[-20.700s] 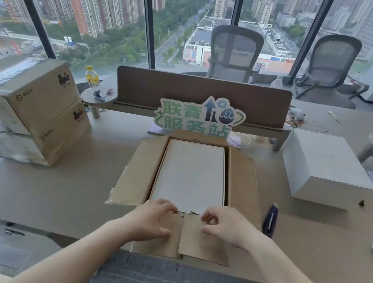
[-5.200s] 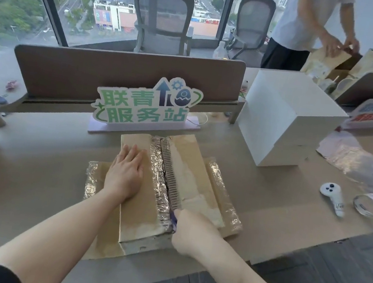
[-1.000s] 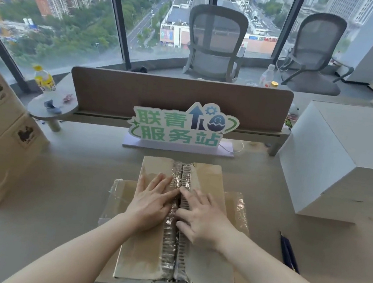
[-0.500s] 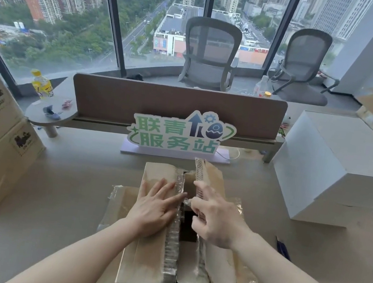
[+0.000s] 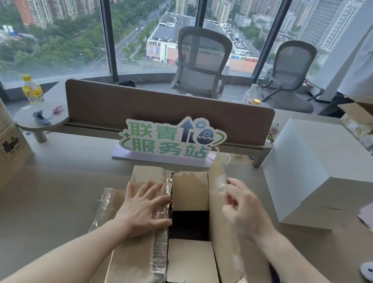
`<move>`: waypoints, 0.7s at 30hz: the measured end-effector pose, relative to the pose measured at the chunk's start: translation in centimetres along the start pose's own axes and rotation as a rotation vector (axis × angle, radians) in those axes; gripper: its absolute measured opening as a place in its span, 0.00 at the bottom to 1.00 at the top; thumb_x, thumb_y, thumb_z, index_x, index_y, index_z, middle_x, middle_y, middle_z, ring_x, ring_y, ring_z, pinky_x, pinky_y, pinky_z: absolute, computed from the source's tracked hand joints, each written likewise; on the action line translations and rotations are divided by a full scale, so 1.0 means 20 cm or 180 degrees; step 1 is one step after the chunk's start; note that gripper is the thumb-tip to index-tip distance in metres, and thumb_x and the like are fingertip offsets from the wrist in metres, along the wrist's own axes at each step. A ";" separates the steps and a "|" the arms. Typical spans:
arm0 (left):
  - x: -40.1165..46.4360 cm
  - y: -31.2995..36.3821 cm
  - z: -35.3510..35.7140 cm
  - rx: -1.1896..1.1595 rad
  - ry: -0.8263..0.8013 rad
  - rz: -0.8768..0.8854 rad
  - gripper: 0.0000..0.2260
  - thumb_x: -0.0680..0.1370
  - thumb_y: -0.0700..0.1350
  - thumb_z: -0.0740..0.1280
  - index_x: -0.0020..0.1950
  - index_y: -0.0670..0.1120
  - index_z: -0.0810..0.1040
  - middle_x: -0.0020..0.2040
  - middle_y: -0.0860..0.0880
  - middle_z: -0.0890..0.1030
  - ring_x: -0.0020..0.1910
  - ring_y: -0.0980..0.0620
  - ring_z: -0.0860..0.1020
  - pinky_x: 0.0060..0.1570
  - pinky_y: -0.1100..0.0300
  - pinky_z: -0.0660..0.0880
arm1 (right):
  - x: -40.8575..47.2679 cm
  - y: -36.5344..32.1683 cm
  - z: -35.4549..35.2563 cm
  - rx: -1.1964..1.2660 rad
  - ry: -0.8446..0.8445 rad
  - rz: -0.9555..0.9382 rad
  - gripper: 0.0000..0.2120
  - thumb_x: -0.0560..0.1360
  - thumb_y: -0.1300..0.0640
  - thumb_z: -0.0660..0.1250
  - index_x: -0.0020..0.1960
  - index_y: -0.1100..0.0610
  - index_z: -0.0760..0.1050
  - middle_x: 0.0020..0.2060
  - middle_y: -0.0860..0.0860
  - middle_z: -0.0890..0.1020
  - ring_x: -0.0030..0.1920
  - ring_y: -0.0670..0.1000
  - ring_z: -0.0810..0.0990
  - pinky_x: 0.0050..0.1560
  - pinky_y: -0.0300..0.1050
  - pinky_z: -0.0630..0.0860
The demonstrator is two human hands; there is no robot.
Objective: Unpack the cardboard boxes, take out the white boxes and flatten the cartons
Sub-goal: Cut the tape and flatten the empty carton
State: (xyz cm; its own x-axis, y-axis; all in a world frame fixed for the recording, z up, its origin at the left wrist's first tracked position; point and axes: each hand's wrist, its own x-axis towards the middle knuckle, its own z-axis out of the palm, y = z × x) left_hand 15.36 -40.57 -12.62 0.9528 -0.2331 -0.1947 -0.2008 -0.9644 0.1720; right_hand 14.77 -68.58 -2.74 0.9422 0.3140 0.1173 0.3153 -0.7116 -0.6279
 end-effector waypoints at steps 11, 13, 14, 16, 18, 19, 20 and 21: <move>-0.01 0.27 -0.01 -0.0391 -0.0141 -0.0859 0.43 0.69 0.53 0.63 0.78 0.64 0.42 0.80 0.52 0.35 0.79 0.43 0.36 0.66 0.26 0.34 | -0.04 0.30 -0.07 -0.0055 -0.0227 0.1275 0.25 0.74 0.64 0.61 0.70 0.50 0.71 0.65 0.47 0.76 0.64 0.49 0.73 0.59 0.42 0.68; 0.00 0.24 -0.05 -0.0806 -0.0092 -0.0768 0.43 0.68 0.50 0.64 0.78 0.66 0.46 0.80 0.54 0.37 0.79 0.45 0.38 0.68 0.26 0.38 | -0.05 0.34 -0.04 -0.0292 -0.0422 0.1548 0.26 0.75 0.59 0.61 0.73 0.47 0.67 0.71 0.48 0.71 0.68 0.51 0.71 0.64 0.46 0.69; -0.01 0.22 -0.07 -0.1078 -0.0048 -0.0693 0.42 0.67 0.49 0.64 0.77 0.67 0.48 0.80 0.56 0.39 0.79 0.45 0.40 0.70 0.26 0.42 | -0.06 0.36 -0.02 -0.0450 -0.0523 0.1674 0.24 0.77 0.55 0.60 0.73 0.46 0.66 0.73 0.49 0.68 0.70 0.52 0.70 0.65 0.48 0.69; -0.06 0.15 -0.10 -0.1467 0.0071 -0.0573 0.41 0.65 0.46 0.63 0.75 0.69 0.55 0.80 0.57 0.45 0.80 0.46 0.46 0.72 0.31 0.52 | -0.07 0.38 0.05 -0.0730 -0.0782 0.1924 0.22 0.79 0.44 0.57 0.72 0.47 0.68 0.77 0.51 0.60 0.73 0.55 0.66 0.67 0.51 0.68; -0.11 0.10 -0.12 -0.1538 0.0174 -0.0556 0.38 0.66 0.43 0.63 0.74 0.66 0.62 0.80 0.56 0.49 0.79 0.48 0.50 0.74 0.38 0.55 | -0.08 0.38 0.13 -0.0795 -0.1012 0.2142 0.30 0.77 0.32 0.54 0.69 0.49 0.72 0.79 0.53 0.56 0.74 0.58 0.64 0.68 0.55 0.68; -0.14 0.08 -0.12 -0.1564 0.0227 -0.0565 0.36 0.66 0.41 0.63 0.73 0.65 0.65 0.80 0.56 0.50 0.79 0.48 0.51 0.75 0.40 0.55 | -0.09 0.36 0.18 -0.0798 -0.1068 0.2247 0.35 0.74 0.26 0.52 0.68 0.49 0.72 0.79 0.54 0.55 0.74 0.59 0.64 0.67 0.56 0.69; -0.16 0.08 -0.11 -0.1611 0.0279 -0.0560 0.35 0.67 0.40 0.63 0.72 0.64 0.68 0.80 0.56 0.52 0.79 0.49 0.52 0.75 0.42 0.55 | -0.09 0.35 0.23 -0.0766 -0.1042 0.2340 0.41 0.70 0.22 0.50 0.69 0.51 0.71 0.79 0.54 0.53 0.74 0.59 0.64 0.67 0.57 0.69; -0.17 0.08 -0.11 -0.1656 0.0300 -0.0561 0.34 0.67 0.38 0.62 0.71 0.63 0.70 0.80 0.55 0.52 0.79 0.48 0.52 0.75 0.42 0.54 | -0.09 0.32 0.28 -0.0720 -0.0942 0.2424 0.48 0.68 0.20 0.49 0.74 0.53 0.66 0.80 0.55 0.50 0.76 0.58 0.61 0.69 0.58 0.67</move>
State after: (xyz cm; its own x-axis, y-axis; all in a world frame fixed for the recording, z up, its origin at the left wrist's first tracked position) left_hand 12.33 -41.04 -9.55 0.9828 -0.0387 -0.1806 0.0797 -0.7934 0.6035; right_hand 14.39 -70.16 -11.23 0.8478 -0.1728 -0.5013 -0.3485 -0.8941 -0.2812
